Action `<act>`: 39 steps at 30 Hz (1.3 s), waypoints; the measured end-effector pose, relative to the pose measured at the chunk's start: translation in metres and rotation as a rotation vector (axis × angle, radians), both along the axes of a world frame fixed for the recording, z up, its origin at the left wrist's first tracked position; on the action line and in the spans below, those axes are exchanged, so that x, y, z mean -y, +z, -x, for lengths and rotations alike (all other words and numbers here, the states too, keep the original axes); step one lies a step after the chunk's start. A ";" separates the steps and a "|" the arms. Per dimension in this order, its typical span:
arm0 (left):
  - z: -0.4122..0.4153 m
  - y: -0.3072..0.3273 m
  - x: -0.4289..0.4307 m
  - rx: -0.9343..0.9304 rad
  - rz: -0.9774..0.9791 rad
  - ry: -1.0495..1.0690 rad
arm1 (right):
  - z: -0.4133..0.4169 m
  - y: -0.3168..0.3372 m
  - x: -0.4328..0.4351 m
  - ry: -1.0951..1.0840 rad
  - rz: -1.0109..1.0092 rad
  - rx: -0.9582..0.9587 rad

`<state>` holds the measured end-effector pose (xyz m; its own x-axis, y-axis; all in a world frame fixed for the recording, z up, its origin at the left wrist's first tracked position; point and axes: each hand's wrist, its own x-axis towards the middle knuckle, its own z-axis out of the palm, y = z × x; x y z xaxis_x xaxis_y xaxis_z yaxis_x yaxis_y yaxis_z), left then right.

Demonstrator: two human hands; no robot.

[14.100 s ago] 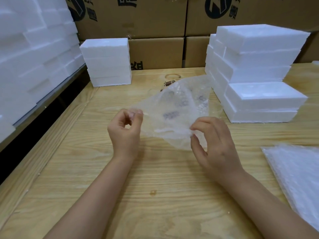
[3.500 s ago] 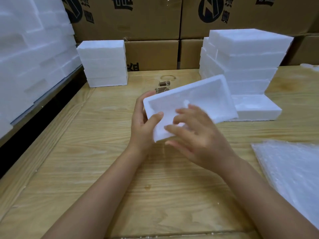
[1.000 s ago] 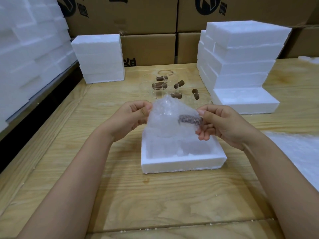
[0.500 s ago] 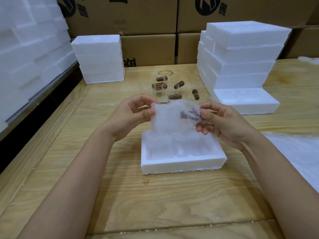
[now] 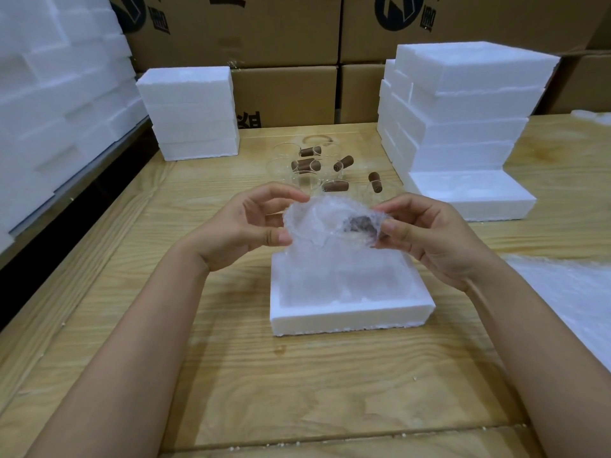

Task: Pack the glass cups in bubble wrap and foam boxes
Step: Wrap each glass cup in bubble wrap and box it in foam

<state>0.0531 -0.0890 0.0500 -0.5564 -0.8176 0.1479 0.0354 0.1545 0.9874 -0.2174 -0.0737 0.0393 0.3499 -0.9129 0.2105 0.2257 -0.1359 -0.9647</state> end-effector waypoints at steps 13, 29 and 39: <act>-0.004 -0.004 -0.002 0.248 0.015 -0.024 | 0.004 -0.004 -0.003 0.049 0.112 -0.319; -0.004 -0.006 -0.002 0.361 0.010 -0.067 | 0.002 -0.004 -0.005 0.032 0.231 -0.641; 0.009 0.000 -0.001 0.367 0.030 -0.212 | 0.002 0.001 -0.009 -0.107 0.339 -0.609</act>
